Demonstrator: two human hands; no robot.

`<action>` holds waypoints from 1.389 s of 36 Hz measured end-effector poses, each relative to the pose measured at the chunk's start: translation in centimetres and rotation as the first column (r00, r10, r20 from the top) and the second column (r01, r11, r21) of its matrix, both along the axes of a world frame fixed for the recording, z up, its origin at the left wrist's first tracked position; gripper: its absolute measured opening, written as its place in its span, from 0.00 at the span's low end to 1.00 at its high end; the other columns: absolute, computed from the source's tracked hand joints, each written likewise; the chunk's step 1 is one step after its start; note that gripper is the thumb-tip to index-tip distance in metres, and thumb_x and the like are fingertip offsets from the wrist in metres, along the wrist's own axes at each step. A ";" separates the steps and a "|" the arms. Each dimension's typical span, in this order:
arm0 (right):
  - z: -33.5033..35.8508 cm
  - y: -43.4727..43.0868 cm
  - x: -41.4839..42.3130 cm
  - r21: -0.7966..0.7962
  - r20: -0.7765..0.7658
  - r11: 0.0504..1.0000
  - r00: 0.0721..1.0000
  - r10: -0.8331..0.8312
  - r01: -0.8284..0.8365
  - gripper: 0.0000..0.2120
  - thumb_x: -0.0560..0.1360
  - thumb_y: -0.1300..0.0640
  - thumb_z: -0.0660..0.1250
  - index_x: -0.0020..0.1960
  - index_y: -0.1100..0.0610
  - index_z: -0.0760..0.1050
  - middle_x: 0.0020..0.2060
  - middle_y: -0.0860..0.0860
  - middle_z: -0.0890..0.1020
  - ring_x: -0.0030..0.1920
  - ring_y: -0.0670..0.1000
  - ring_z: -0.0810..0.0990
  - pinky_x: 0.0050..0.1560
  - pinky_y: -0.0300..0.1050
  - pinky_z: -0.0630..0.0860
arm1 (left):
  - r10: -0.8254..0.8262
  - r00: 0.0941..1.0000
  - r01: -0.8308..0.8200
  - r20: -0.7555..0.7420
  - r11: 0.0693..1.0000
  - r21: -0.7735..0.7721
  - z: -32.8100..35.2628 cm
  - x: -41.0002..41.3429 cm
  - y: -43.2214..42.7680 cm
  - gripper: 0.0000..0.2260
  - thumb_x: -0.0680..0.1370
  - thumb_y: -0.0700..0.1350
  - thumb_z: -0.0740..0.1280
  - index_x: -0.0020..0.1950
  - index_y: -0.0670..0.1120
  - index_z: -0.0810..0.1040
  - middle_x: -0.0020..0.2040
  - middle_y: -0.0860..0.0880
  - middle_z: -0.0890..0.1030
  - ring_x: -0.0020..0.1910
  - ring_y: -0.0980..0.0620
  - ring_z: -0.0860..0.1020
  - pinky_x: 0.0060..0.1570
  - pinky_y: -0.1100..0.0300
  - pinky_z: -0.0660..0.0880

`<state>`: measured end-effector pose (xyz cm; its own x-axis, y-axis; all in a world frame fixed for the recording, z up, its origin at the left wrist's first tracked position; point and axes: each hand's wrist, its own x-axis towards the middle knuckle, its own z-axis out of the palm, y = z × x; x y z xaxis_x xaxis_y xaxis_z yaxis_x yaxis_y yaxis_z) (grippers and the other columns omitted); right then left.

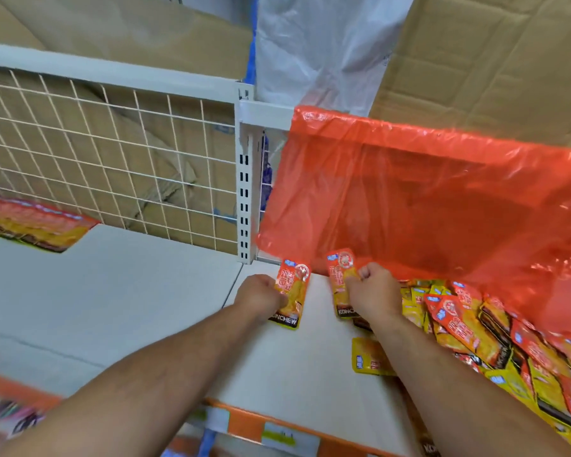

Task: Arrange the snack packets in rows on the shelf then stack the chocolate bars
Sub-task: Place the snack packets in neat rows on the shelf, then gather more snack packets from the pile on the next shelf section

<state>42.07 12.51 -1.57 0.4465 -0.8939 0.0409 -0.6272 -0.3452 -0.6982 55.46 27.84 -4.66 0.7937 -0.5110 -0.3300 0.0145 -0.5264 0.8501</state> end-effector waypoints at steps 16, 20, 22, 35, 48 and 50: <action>-0.2 13.3 8.2 0.417 0.226 0.876 0.961 0.161 -0.244 0.12 0.75 0.62 0.72 0.37 0.54 0.72 0.33 0.53 0.80 0.29 0.49 0.74 0.26 0.38 0.63 | 0.141 0.990 -0.141 -0.002 0.988 -0.059 1.4 5.2 13.6 0.07 0.70 0.39 0.76 0.39 0.45 0.79 0.45 0.42 0.85 0.47 0.43 0.84 0.53 0.47 0.80; 0.0 17.9 11.0 0.421 0.198 0.870 0.962 0.189 -0.258 0.11 0.74 0.61 0.73 0.39 0.54 0.71 0.37 0.55 0.81 0.29 0.50 0.74 0.26 0.39 0.63 | 0.165 0.986 -0.165 -0.015 0.984 -0.060 1.4 7.8 18.9 0.06 0.70 0.41 0.76 0.44 0.43 0.81 0.45 0.44 0.85 0.47 0.44 0.84 0.54 0.46 0.80; 0.0 20.4 12.3 0.425 0.193 0.866 0.961 0.197 -0.263 0.11 0.74 0.61 0.73 0.40 0.55 0.71 0.36 0.56 0.81 0.27 0.50 0.74 0.25 0.38 0.64 | 0.169 0.986 -0.169 -0.007 0.984 -0.059 1.8 9.1 21.5 0.05 0.71 0.41 0.76 0.42 0.44 0.80 0.45 0.44 0.85 0.47 0.44 0.84 0.54 0.47 0.80; 0.6 32.3 19.8 0.475 0.203 0.838 0.960 0.192 -0.269 0.07 0.74 0.64 0.71 0.41 0.56 0.75 0.40 0.57 0.85 0.36 0.55 0.83 0.34 0.44 0.73 | 0.198 0.980 -0.199 -0.007 0.978 -0.065 2.7 16.7 32.8 0.03 0.74 0.38 0.73 0.43 0.43 0.81 0.46 0.43 0.85 0.47 0.45 0.83 0.52 0.50 0.80; -0.4 32.5 28.4 0.476 0.172 0.810 0.939 0.297 -0.343 0.08 0.72 0.66 0.70 0.38 0.57 0.73 0.30 0.56 0.78 0.26 0.51 0.71 0.25 0.39 0.64 | 0.286 0.958 -0.284 0.027 0.957 -0.057 2.1 24.1 34.4 0.04 0.72 0.36 0.73 0.46 0.38 0.83 0.45 0.43 0.84 0.44 0.44 0.83 0.50 0.49 0.81; -0.5 32.1 30.0 0.480 0.178 0.801 0.934 0.311 -0.358 0.08 0.72 0.66 0.70 0.39 0.57 0.73 0.30 0.56 0.77 0.25 0.51 0.71 0.24 0.39 0.64 | 0.309 0.951 -0.309 0.002 0.949 -0.060 2.3 25.4 34.2 0.04 0.73 0.35 0.71 0.45 0.43 0.80 0.45 0.44 0.82 0.41 0.47 0.80 0.46 0.54 0.81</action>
<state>72.03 44.61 -2.12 0.7374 -0.5979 -0.3143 -0.4665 -0.1143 -0.8771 80.88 62.07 -2.35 0.9192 -0.2585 -0.2972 0.1591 -0.4468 0.8804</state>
